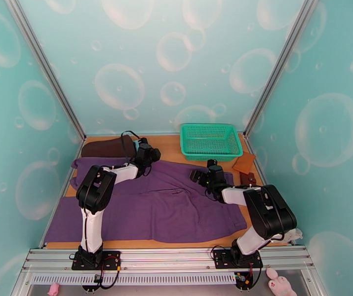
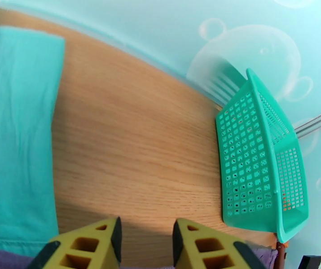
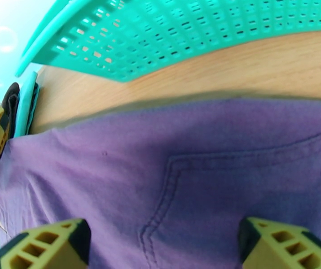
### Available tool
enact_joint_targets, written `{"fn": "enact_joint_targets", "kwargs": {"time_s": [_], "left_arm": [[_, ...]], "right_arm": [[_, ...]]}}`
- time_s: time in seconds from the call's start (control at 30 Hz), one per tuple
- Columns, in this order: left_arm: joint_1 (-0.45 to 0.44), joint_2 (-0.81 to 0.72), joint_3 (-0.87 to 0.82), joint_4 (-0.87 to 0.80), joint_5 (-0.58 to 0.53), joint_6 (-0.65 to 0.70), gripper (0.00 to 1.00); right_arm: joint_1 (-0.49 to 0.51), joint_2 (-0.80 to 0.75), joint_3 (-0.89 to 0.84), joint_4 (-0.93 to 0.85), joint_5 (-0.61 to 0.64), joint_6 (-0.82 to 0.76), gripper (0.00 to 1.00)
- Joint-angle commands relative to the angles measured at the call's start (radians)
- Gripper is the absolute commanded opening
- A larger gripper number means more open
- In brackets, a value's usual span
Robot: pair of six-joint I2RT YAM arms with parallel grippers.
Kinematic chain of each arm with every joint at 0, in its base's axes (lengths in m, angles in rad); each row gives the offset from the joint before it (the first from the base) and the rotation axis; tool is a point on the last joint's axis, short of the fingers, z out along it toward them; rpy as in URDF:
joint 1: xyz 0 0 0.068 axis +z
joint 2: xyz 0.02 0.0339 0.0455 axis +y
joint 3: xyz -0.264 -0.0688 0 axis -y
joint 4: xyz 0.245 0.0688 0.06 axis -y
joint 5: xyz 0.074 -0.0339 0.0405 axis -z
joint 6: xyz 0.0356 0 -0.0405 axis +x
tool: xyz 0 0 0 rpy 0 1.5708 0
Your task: Fold and stack the trousers
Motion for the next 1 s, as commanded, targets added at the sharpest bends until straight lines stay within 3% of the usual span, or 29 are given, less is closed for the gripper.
{"fn": "enact_joint_targets", "kwargs": {"time_s": [0.0, 0.2, 0.43, 0.6, 0.77, 0.87, 0.97], "left_arm": [[0.021, -0.143, -0.07, 0.016, -0.038, 0.126, 0.36], [0.153, -0.463, -0.316, -0.125, -0.098, 0.191, 0.4], [0.523, -0.618, -0.398, -0.318, -0.037, 0.205, 0.4], [0.736, -0.556, -0.317, -0.393, 0.091, 0.117, 0.42], [0.843, -0.433, -0.162, -0.475, 0.021, -0.016, 0.42], [0.855, -0.402, -0.123, -0.452, -0.099, -0.05, 0.43], [0.879, -0.316, -0.04, -0.466, -0.092, -0.058, 0.43]], "right_arm": [[0.0, -0.044, -0.009, -0.129, 0.07, -0.049, 0.91], [0.082, -0.192, -0.002, -0.25, 0.247, -0.09, 0.92], [0.28, -0.155, 0.114, -0.302, 0.193, -0.087, 0.92], [0.388, -0.069, 0.125, -0.22, 0.174, -0.057, 0.92], [0.413, 0.009, 0.133, -0.178, 0.131, -0.057, 0.92], [0.416, 0.025, 0.123, -0.177, 0.129, -0.069, 0.93], [0.409, 0.036, 0.111, -0.144, 0.121, -0.072, 0.93]]}}
